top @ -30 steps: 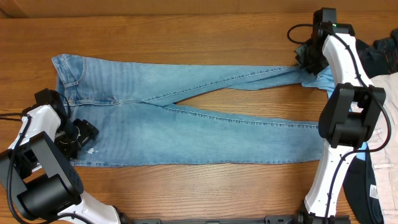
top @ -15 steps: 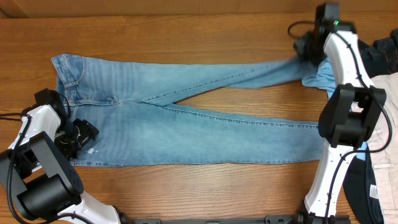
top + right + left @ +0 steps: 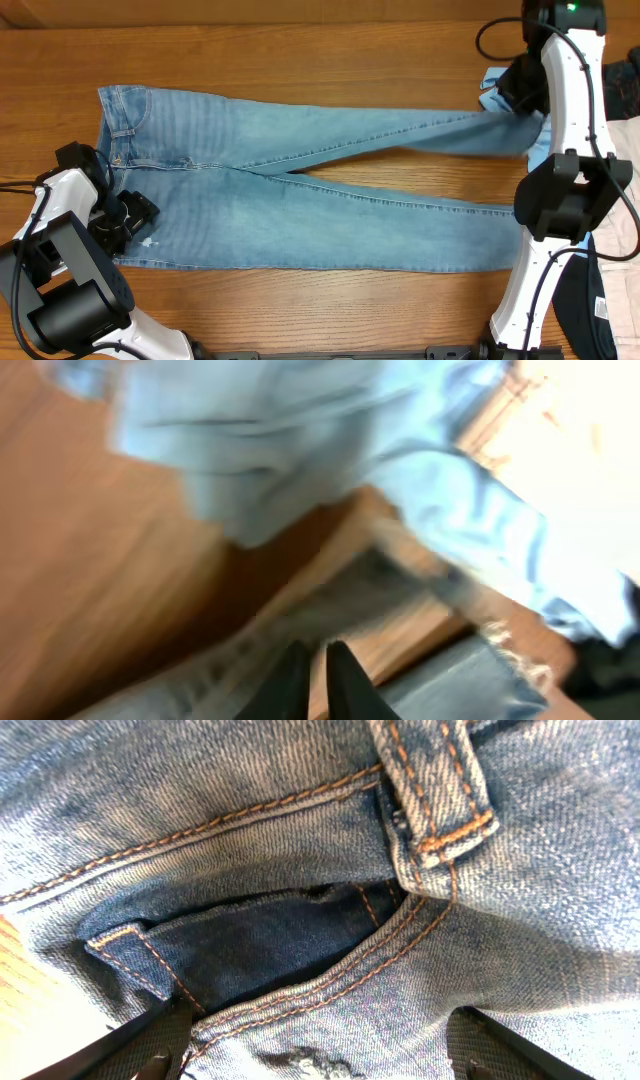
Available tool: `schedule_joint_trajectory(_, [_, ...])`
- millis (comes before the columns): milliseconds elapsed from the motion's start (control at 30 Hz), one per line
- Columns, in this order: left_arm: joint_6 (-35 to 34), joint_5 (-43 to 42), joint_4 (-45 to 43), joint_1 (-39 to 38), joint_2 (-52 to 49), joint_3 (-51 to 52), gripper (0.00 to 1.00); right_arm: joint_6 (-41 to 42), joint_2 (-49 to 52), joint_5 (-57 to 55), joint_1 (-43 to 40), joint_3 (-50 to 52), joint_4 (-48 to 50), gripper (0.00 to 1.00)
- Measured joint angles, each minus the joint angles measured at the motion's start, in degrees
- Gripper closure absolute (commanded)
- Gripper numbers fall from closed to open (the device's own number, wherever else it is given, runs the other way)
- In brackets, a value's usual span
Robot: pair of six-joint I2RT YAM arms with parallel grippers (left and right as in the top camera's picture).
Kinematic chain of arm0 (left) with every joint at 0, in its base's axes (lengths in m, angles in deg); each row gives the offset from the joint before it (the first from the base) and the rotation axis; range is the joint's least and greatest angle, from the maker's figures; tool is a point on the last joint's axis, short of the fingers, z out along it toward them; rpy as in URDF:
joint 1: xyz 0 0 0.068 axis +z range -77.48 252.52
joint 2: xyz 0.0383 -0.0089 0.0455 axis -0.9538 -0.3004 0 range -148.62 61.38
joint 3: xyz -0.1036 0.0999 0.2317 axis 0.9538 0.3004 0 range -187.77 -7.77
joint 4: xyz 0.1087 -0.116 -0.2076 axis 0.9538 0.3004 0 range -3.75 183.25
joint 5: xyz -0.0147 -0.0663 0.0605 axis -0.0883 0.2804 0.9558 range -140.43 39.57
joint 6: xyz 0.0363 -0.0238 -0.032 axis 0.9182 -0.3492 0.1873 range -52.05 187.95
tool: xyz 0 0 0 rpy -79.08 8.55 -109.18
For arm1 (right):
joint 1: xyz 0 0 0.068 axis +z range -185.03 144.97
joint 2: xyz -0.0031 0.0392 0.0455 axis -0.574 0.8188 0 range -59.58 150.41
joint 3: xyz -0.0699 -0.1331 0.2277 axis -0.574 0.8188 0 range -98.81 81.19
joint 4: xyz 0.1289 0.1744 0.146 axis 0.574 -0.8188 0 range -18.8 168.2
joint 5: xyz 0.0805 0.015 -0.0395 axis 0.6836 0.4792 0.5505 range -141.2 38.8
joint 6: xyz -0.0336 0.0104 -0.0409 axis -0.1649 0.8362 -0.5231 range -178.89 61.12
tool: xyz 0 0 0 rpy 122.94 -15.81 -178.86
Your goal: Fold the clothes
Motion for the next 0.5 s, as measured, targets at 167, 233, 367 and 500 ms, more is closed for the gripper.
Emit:
schedule_joint_trajectory(167, [0.0,-0.11,0.0,0.0,0.0,0.0,0.15,-0.02,0.0,-3.3,-1.86,5.14,0.17,0.93])
schedule_joint_trajectory(233, [0.0,-0.17,0.0,0.0,0.0,0.0,0.15,-0.11,0.09,-4.0,-2.58,5.68,0.76,0.91])
schedule_joint_trajectory(367, [0.0,-0.17,0.0,0.0,0.0,0.0,0.15,-0.22,0.09,-4.13,-2.8,5.7,1.31,0.87])
schedule_joint_trajectory(500, [0.0,-0.2,0.0,0.0,0.0,0.0,0.15,-0.15,0.09,-2.38,-2.75,6.78,3.56,0.81])
